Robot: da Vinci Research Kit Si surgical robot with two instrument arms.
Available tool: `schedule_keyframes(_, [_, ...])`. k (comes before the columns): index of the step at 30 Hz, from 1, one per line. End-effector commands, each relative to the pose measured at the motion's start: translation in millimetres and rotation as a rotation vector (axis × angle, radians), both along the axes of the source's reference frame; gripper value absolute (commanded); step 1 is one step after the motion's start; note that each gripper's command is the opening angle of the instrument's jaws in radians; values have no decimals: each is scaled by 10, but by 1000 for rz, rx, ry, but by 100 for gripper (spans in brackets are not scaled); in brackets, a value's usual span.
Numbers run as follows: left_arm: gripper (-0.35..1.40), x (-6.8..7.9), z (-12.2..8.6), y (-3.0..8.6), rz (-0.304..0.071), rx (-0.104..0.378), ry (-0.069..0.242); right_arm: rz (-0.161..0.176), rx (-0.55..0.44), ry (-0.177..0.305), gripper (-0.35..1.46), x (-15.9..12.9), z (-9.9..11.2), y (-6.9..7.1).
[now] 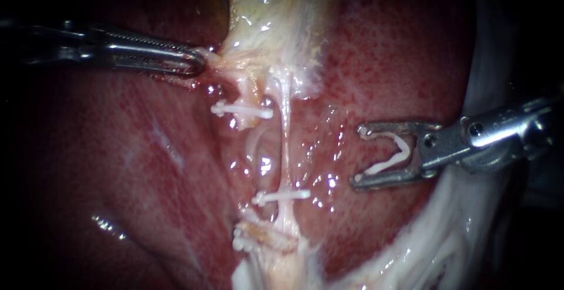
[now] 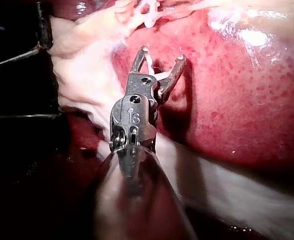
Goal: Clipping second clip right tube
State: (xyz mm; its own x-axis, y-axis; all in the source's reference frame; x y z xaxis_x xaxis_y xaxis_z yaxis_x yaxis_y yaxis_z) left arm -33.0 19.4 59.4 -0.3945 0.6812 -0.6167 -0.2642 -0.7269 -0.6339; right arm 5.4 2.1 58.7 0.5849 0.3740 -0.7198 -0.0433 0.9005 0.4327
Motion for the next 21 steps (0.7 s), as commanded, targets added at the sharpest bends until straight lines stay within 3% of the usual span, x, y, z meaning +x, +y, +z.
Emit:
schedule_keyframes(1, [-35, 3, -6, 2, 0, 2, -1, 0, 0, 1, 50, 0, 0, 0])
schedule_keyframes(6, [-35, 20, -38, 17, -12, 11, -3, 0, 1, 1, 50, -1, -1, 0])
schedule_keyframes(12, [-35, 44, -80, 35, -44, -27, -19, 6, 5, 20, 50, 0, -4, 2])
schedule_keyframes(17, [-35, 46, -84, 36, -48, -34, -18, 2, 58, 104, 50, 11, -11, 5])
schedule_keyframes(21, [-35, 45, -83, 36, -49, -34, -18, 11, 145, 127, 49, 29, -13, 4])
